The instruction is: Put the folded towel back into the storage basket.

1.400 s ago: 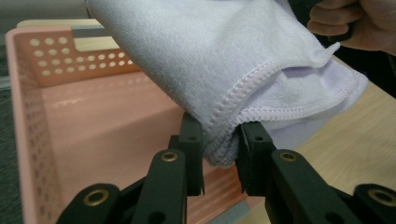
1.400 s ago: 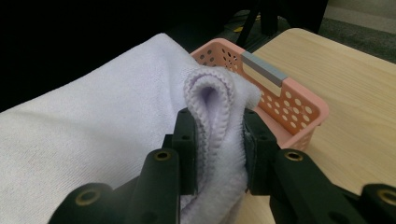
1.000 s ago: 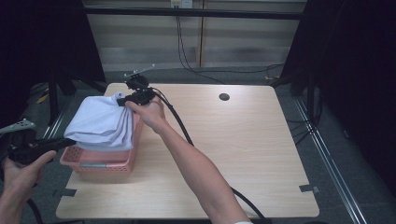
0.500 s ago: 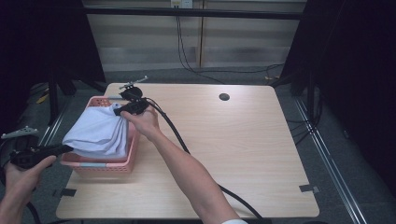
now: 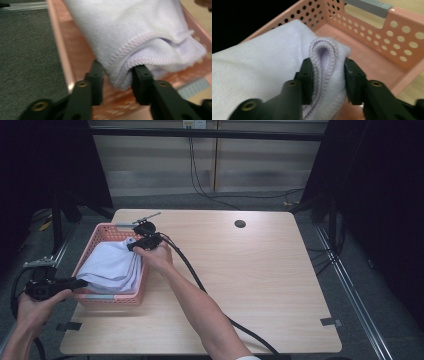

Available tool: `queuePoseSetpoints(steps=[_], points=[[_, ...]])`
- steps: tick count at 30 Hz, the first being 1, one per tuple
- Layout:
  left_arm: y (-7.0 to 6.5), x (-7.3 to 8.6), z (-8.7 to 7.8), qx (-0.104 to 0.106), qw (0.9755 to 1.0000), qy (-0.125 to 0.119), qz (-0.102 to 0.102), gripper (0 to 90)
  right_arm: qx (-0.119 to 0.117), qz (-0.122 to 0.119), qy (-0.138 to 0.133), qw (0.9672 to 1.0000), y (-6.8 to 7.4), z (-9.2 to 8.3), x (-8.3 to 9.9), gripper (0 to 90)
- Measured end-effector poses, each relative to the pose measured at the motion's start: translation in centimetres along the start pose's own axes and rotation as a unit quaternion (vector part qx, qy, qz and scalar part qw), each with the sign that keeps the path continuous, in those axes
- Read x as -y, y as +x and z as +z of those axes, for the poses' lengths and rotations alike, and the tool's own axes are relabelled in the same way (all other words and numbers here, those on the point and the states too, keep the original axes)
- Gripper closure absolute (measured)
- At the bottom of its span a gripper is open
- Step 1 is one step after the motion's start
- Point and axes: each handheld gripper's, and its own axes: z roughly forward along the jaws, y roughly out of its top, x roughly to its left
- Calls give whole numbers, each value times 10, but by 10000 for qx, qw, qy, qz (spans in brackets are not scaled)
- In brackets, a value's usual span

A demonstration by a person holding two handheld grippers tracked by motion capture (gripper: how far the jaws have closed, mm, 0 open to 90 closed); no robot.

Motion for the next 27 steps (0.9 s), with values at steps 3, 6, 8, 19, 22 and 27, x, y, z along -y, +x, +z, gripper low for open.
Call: queuePoseSetpoints(steps=[3, 6, 8, 19, 22, 27], points=[[-4, 1, -2, -31, 10000, 3, 30, 487, -23, -15, -25, 10000, -3, 2, 1, 490], [-9, -1, -8, -76, 9999, -71, 86, 446, -61, -67, -61, 9999, -4, -1, -1, 467], [-13, -4, -14, -64, 9997, -216, 103, 401, -129, -118, -113, 9998, -4, -6, -2, 463], [-39, -4, -10, 2, 9983, -572, -146, 421, -653, -552, -389, 9956, -18, -59, 7, 468], [-52, -6, -6, 48, 9977, -666, -95, 434, -705, -638, -438, 9945, -26, -80, 16, 468], [-81, -12, 3, 106, 9980, -615, 123, 419, -681, -598, -661, 9937, -40, -116, 33, 464]])
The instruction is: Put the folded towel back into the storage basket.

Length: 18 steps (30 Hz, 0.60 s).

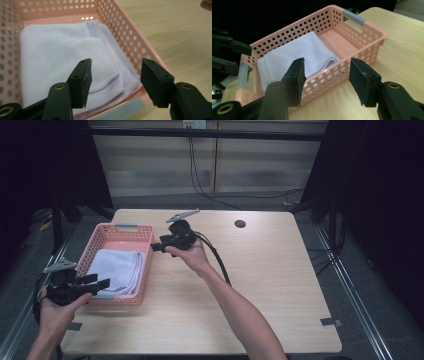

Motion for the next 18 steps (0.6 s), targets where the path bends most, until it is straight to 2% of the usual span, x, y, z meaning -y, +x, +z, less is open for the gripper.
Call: queuePoseSetpoints(steps=[2, 5, 6, 9, 13, 18], points=[[-13, 0, 4, 32, 10000, -46, -29, 383, -32, -14, 10, 10000, -1, -15, 6, 487], [-29, 1, 11, 21, 9999, -95, -42, 344, 77, 18, -18, 10000, -4, -44, 20, 488], [-35, 1, 14, 88, 9999, -120, -25, 335, 112, 38, -46, 9999, -4, -54, 26, 488], [-52, 0, 25, 249, 9996, -48, 146, 320, 204, -23, 0, 9998, -4, -82, 44, 481], [-75, 0, 37, 423, 9988, -76, 215, 303, 309, -47, -27, 9995, -4, -118, 69, 469], [-100, 1, 51, 604, 9974, -40, 398, 291, 524, 25, -37, 9986, -5, -163, 101, 451]])
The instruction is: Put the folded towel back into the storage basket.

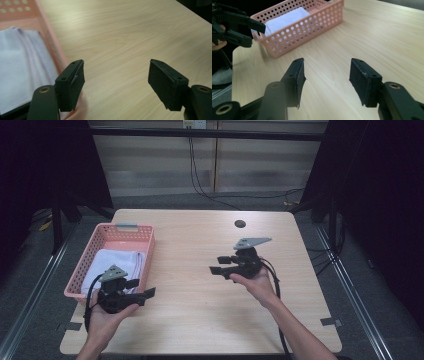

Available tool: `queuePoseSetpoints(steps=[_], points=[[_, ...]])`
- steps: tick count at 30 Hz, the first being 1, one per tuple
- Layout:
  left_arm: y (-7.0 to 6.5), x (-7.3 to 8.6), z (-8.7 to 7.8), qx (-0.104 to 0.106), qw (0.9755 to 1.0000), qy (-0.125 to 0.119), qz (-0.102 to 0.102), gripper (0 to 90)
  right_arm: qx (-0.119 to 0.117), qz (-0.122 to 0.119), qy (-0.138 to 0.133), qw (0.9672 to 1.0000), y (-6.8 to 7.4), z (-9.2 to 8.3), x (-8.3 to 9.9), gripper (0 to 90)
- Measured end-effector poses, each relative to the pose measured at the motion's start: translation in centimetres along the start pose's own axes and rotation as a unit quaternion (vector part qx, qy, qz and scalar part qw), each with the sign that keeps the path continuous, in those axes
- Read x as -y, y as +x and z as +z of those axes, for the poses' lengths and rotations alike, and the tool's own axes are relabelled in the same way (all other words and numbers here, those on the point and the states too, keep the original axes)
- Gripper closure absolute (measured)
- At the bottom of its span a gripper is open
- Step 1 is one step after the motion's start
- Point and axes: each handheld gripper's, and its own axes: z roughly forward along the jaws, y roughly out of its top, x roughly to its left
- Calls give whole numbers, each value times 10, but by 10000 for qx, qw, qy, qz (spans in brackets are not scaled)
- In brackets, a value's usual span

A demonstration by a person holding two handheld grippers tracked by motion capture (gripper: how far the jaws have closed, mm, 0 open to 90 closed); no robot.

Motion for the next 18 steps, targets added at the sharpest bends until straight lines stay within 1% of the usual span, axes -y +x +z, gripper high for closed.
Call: queuePoseSetpoints(steps=[1, 2, 3, 4, 5, 6, 7, 9, 11, 12, 13, 15, 16, 18], points=[[-3, 0, 1, 6, 10000, 27, 31, 302, 85, 18, -5, 10000, -2, -10, 8, 445], [-7, 1, 4, 66, 10000, 21, 15, 326, 106, 34, -29, 9999, -3, -17, 14, 444], [-12, 3, 7, 112, 9999, 60, 35, 331, 157, 42, -10, 9999, -5, -24, 20, 440], [-17, 4, 10, 70, 9999, 96, 90, 320, 291, 42, 83, 9995, -5, -31, 26, 437], [-22, 6, 13, 72, 9999, 101, 106, 316, 335, 61, 116, 9994, -6, -38, 31, 437], [-25, 9, 16, 174, 9997, 137, 93, 316, 346, 121, 104, 9993, -6, -45, 37, 435], [-29, 12, 19, 238, 9996, 117, 40, 314, 386, 133, 108, 9991, -5, -52, 44, 433], [-36, 20, 25, 206, 9996, 167, -7, 310, 455, 168, 134, 9987, -1, -65, 58, 431], [-40, 28, 33, 315, 9992, 254, -13, 301, 528, 190, 151, 9983, 2, -76, 73, 428], [-41, 33, 36, 315, 9990, 323, 4, 301, 556, 223, 152, 9981, 1, -80, 81, 427], [-42, 36, 38, 338, 9989, 313, -17, 299, 590, 331, 100, 9977, 1, -85, 89, 424], [-45, 42, 41, 309, 9989, 351, -5, 299, 605, 461, 2, 9971, -1, -88, 101, 422], [-46, 45, 43, 275, 9990, 364, -18, 299, 646, 478, -27, 9968, -3, -89, 106, 420], [-48, 45, 44, 272, 9988, 397, 32, 298, 679, 490, 83, 9965, -3, -91, 111, 404]])
